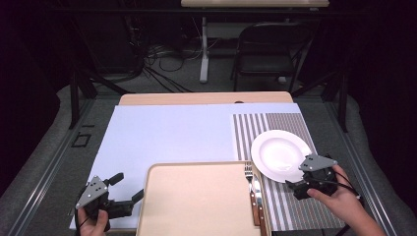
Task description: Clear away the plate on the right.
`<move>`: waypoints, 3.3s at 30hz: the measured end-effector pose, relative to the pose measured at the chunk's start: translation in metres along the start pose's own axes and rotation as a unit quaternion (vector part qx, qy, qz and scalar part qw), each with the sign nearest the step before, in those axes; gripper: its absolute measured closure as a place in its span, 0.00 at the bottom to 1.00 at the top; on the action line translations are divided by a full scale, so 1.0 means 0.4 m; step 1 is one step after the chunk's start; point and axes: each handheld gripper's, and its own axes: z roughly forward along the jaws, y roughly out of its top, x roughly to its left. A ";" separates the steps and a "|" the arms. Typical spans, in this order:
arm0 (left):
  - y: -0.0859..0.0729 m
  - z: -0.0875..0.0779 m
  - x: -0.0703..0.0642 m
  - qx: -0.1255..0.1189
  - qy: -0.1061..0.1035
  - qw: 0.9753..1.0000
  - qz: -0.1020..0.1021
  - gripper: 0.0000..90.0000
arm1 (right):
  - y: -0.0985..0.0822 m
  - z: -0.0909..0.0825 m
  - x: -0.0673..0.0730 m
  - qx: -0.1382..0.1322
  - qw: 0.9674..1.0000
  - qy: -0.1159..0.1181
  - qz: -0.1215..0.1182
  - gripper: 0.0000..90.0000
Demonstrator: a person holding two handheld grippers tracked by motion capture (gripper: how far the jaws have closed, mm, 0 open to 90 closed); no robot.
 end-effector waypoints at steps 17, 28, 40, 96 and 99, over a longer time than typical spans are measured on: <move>-0.002 0.002 0.001 0.000 -0.001 1.000 -0.004 0.06 | -0.006 0.056 0.035 0.040 0.991 -0.001 -0.130 0.00; -0.003 0.003 0.002 0.000 -0.001 1.000 -0.003 0.06 | -0.025 0.103 0.034 0.072 0.985 -0.028 -0.153 0.00; -0.003 0.004 0.003 0.005 0.000 1.000 0.000 0.06 | -0.042 0.138 0.022 0.096 0.980 -0.056 -0.168 0.00; -0.004 0.008 0.002 0.007 -0.003 1.000 -0.003 0.06 | -0.039 0.184 0.015 0.088 0.957 -0.097 -0.260 0.03; -0.005 0.008 0.003 0.007 -0.003 1.000 -0.003 0.06 | -0.037 0.183 0.013 0.093 0.955 -0.097 -0.264 0.02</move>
